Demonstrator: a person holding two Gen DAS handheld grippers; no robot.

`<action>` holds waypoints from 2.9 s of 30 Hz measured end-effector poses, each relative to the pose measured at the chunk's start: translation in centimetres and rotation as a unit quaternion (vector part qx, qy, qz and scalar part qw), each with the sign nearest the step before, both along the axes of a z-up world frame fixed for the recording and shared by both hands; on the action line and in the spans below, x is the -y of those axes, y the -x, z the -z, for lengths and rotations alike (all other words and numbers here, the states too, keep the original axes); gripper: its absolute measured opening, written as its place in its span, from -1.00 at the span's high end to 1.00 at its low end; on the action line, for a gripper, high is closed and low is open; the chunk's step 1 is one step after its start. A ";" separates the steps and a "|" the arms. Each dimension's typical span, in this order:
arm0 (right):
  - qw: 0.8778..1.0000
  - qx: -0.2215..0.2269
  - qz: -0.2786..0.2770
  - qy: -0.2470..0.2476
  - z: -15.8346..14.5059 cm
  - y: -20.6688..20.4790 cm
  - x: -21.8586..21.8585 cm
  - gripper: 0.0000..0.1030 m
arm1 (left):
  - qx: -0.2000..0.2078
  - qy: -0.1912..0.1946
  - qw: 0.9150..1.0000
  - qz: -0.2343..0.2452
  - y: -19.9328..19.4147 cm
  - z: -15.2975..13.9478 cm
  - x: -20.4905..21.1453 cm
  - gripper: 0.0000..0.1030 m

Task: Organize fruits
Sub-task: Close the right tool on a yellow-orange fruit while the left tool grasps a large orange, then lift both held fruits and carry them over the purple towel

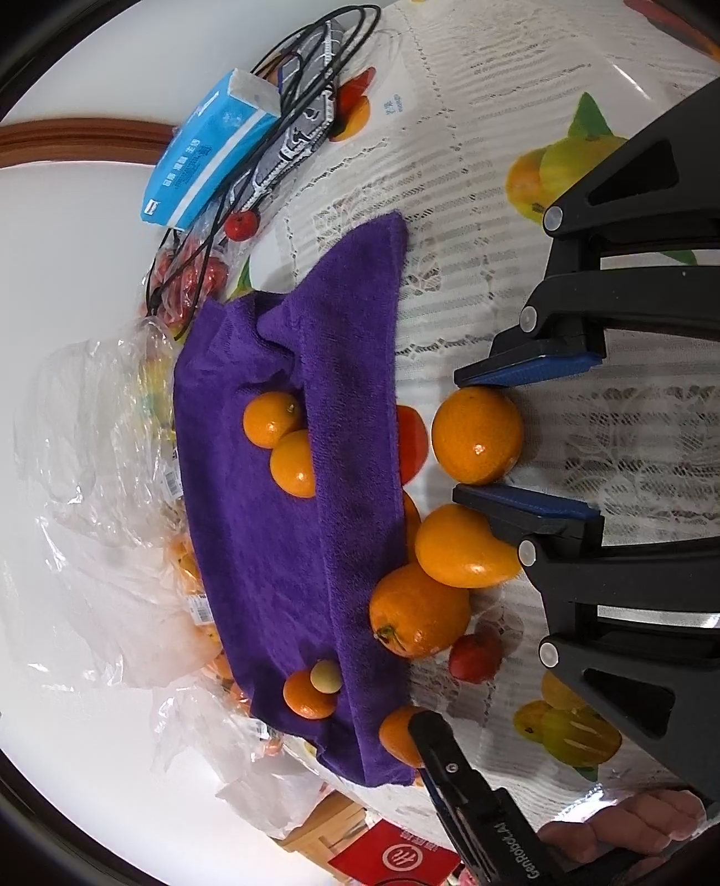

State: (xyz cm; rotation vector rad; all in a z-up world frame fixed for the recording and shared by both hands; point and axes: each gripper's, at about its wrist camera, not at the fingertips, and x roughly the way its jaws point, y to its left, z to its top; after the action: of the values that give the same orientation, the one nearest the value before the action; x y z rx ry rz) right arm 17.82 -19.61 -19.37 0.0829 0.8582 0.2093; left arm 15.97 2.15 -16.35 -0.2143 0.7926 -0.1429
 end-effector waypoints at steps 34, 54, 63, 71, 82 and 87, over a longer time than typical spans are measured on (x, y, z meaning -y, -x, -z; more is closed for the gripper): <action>1.000 -0.003 0.019 -0.002 0.0 2.2 0.1 0.34 | 0.045 0.028 0.999 0.008 1.4 -1.5 -0.4 0.24; 1.000 -0.003 0.024 -0.018 0.1 2.2 0.3 0.34 | 0.042 0.024 0.999 0.004 1.2 -1.3 -0.2 0.24; 0.999 0.009 0.025 -0.019 -1.5 2.6 0.8 0.34 | 0.046 0.030 0.999 -0.004 1.3 -1.7 -1.0 0.24; 0.998 0.066 0.006 -0.001 -6.1 0.4 0.3 0.34 | 0.052 0.024 0.998 -0.026 0.2 -3.0 -1.9 0.24; 0.994 0.104 -0.017 -0.013 -8.9 -5.4 -1.7 0.34 | 0.073 0.014 0.996 -0.042 -3.9 -5.7 -1.7 0.24; 0.993 0.115 -0.028 -0.010 -10.0 -7.6 -2.4 0.34 | 0.073 0.009 0.996 -0.052 -7.0 -5.5 -1.1 0.23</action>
State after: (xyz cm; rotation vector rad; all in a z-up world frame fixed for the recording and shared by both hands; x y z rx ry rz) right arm 25.37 -17.20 -9.34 0.0518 0.6298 0.2744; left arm 22.97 3.25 -10.87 -0.2588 0.6327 -0.0669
